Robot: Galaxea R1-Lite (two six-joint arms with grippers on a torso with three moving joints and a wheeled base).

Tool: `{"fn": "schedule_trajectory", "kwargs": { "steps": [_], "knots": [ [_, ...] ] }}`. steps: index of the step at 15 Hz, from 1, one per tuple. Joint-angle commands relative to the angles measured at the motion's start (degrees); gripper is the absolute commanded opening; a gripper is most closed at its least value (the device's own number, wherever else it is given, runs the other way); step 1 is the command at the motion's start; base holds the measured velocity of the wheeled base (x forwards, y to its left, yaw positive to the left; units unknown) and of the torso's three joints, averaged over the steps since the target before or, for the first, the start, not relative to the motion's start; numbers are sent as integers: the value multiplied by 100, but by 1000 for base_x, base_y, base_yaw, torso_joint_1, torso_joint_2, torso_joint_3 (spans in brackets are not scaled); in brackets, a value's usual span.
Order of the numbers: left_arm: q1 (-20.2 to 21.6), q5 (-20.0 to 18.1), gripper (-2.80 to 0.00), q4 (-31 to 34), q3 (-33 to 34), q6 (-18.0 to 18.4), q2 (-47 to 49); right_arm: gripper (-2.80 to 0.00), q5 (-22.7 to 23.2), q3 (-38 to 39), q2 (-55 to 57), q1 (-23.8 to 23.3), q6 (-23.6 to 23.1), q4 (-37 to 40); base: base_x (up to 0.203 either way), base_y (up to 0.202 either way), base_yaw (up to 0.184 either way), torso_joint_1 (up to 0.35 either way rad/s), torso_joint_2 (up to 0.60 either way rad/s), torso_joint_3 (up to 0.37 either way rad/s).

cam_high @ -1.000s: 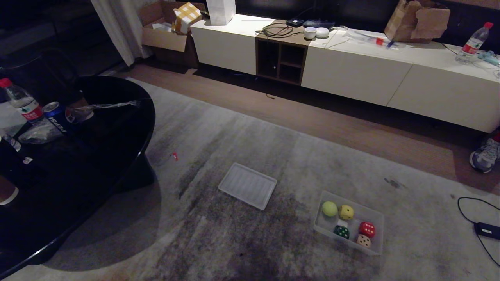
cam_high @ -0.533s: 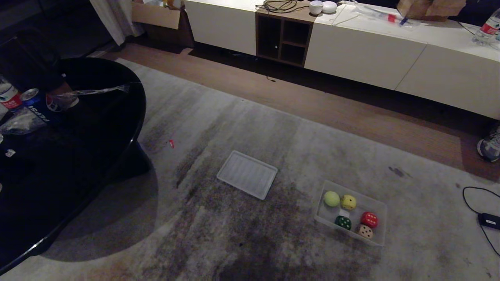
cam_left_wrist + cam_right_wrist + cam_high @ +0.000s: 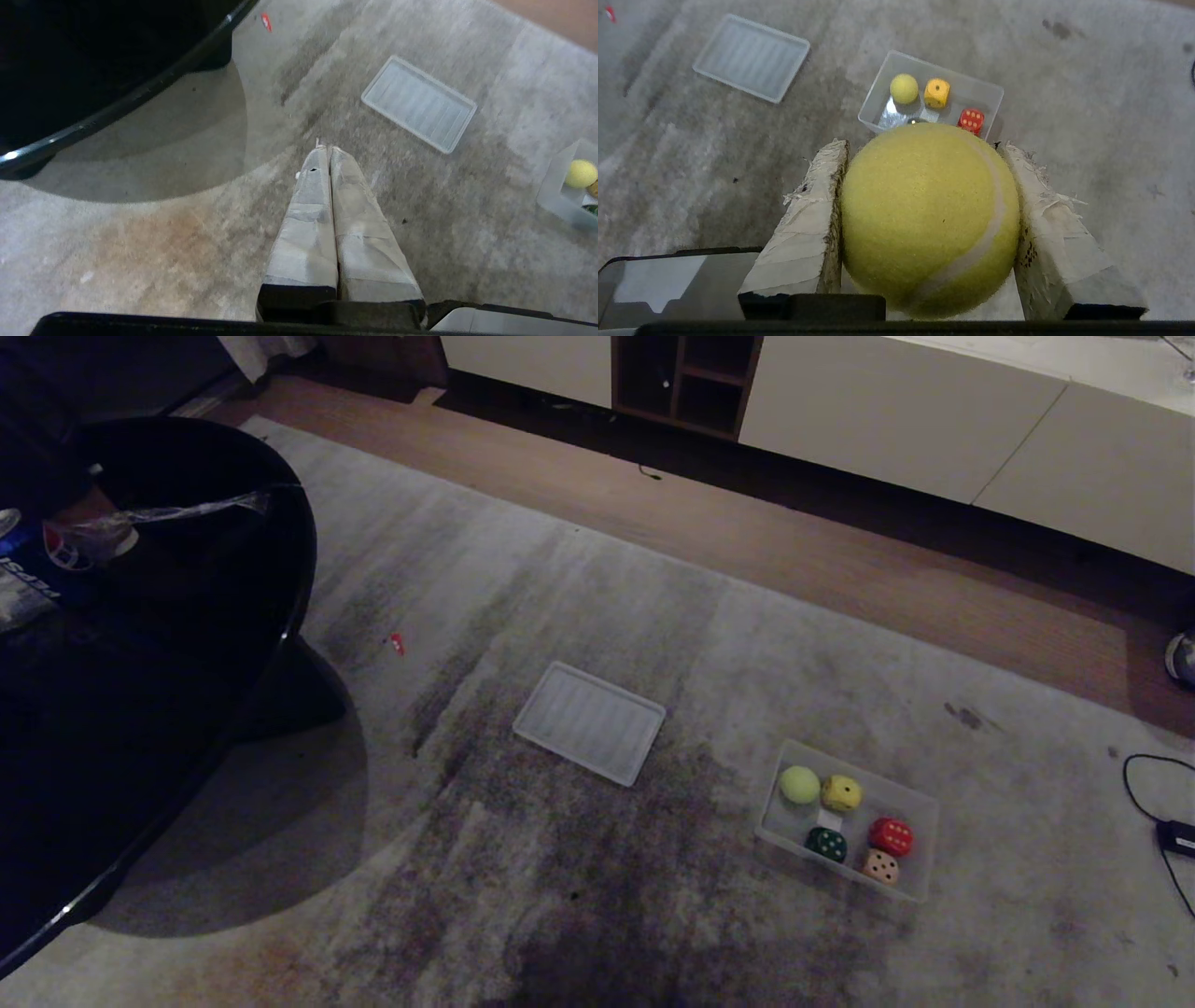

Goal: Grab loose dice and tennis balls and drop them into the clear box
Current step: Put the ball in the box

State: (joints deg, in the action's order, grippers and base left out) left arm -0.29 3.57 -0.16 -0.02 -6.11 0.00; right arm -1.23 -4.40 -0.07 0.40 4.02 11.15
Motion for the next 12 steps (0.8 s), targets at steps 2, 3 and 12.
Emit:
{"fn": "schedule_trajectory", "kwargs": {
  "steps": [2, 3, 12],
  "knots": [
    [-6, 3, -280, -2, 11, -4, 9, -280, -1, 1, 7, 4, 10, 1, 0, 0, 0, 1, 1, -197],
    [-2, 3, -280, -2, 11, 4, 9, -280, -1, 1, 7, 4, 6, 6, 0, 0, 0, 5, 2, -193],
    [-3, 3, -280, -2, 11, -4, 9, -280, -1, 1, 7, 4, 11, 2, 0, 0, 0, 2, 6, -199]
  ]
}}
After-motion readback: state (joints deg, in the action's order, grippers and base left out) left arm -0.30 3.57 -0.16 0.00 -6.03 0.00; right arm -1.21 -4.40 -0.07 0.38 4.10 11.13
